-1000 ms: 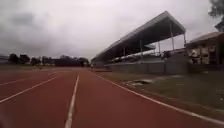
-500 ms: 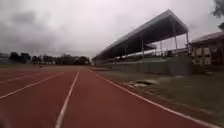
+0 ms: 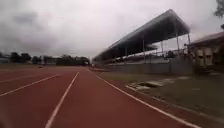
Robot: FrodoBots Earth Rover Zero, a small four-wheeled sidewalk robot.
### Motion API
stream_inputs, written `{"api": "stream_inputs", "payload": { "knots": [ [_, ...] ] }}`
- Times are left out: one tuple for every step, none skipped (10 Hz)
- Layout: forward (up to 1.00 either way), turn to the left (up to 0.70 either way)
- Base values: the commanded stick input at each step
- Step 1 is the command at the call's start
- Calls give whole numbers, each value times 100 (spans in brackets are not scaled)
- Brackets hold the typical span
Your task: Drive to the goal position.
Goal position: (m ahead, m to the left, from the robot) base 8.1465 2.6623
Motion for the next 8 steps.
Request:
{"api": "stream_inputs", "payload": {
  "knots": [
    [70,35],
    [70,35],
    [70,35],
    [70,35],
    [70,35],
    [70,26],
    [70,7],
    [70,0]
  ]
}}
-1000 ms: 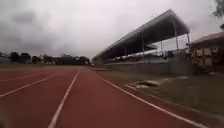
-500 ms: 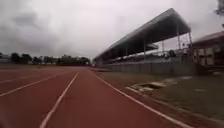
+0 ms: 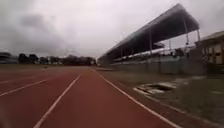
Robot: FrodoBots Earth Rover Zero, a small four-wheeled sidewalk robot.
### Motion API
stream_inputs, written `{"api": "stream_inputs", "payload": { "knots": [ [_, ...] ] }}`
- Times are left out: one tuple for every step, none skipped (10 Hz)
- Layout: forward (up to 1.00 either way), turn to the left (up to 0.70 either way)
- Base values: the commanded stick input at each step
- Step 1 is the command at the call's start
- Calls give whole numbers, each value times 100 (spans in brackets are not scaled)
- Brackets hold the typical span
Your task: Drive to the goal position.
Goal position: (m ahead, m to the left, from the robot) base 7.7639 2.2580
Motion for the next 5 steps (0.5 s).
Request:
{"api": "stream_inputs", "payload": {
  "knots": [
    [70,0],
    [70,0],
    [70,0],
    [70,0],
    [70,0]
  ]
}}
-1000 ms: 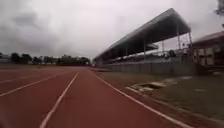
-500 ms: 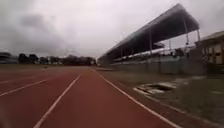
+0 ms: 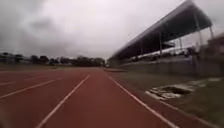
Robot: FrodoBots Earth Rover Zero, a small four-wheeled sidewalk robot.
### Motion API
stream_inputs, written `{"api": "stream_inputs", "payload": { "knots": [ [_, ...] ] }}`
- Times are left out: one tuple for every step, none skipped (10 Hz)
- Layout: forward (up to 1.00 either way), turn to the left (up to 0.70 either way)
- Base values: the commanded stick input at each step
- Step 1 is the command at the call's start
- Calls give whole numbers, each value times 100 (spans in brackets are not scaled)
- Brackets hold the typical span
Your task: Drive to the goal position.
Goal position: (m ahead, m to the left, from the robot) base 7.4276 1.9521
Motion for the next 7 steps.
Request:
{"api": "stream_inputs", "payload": {
  "knots": [
    [70,0],
    [70,0],
    [70,0],
    [70,0],
    [70,0],
    [70,0],
    [70,0]
  ]
}}
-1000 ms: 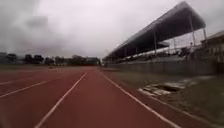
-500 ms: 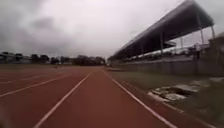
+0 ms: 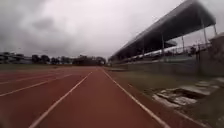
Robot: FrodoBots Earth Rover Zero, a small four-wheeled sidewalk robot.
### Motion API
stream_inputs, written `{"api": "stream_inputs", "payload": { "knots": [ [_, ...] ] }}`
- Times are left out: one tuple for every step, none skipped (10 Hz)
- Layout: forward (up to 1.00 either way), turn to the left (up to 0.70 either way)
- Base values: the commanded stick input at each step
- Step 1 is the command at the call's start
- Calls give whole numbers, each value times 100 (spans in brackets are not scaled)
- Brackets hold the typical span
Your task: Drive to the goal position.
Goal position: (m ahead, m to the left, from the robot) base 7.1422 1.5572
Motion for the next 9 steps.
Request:
{"api": "stream_inputs", "payload": {
  "knots": [
    [70,0],
    [70,0],
    [70,0],
    [70,0],
    [70,0],
    [70,0],
    [70,0],
    [70,0],
    [70,0]
  ]
}}
